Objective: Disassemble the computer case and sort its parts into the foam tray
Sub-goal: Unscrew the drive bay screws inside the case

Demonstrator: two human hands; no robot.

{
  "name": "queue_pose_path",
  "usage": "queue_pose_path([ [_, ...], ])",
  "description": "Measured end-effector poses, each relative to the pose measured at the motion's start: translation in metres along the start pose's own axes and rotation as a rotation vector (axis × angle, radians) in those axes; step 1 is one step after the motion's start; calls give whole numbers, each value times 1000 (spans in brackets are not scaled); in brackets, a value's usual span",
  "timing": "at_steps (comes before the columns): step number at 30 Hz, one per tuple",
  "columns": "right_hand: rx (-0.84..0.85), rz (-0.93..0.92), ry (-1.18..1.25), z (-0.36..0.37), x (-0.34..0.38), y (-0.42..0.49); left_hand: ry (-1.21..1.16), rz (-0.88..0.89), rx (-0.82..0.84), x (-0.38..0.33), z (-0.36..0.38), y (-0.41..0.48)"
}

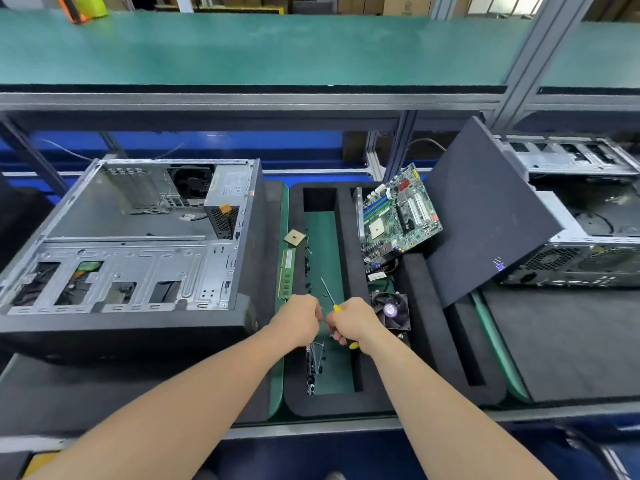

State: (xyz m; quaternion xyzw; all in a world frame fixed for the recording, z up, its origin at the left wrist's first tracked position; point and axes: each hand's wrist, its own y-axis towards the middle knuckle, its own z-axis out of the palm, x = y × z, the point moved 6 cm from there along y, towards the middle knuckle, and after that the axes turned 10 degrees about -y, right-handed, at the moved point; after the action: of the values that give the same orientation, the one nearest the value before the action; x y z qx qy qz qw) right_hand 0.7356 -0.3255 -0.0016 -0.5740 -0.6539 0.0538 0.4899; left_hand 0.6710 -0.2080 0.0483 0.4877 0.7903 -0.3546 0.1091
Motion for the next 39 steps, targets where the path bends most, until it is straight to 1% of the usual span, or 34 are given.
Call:
queue_pose_path([
  [3,-93,-52,33,-12,9,-5,-11,47,-52,-15,-16,-2],
  [6,-193,-136,134,-33,33,-15,-84,112,-146,-34,-46,-5],
  [8,-187,-227,192,-45,60,-25,-147,181,-225,-47,-72,-10],
  [11,-173,-356,195,-58,105,-44,-234,287,-344,-59,-115,-20],
  [14,-199,-477,193,-62,153,-63,-271,322,-460,-49,-160,-32],
  [20,-268,-582,288,-41,232,-91,-252,295,-556,10,-230,-59],
  [24,-273,-616,273,-8,279,-105,-202,295,-569,61,-268,-79],
  [28,-298,-641,156,28,319,-113,-205,274,-583,123,-304,-95],
  [30,-304,-659,87,46,338,-116,-162,286,-586,152,-320,-102],
  [32,-305,-670,51,64,354,-118,-81,307,-531,173,-328,-107],
  [34,-325,-680,37,78,366,-123,-63,331,-468,192,-332,-111],
  [39,-411,-708,19,101,392,-134,-71,368,-433,224,-340,-115],
])
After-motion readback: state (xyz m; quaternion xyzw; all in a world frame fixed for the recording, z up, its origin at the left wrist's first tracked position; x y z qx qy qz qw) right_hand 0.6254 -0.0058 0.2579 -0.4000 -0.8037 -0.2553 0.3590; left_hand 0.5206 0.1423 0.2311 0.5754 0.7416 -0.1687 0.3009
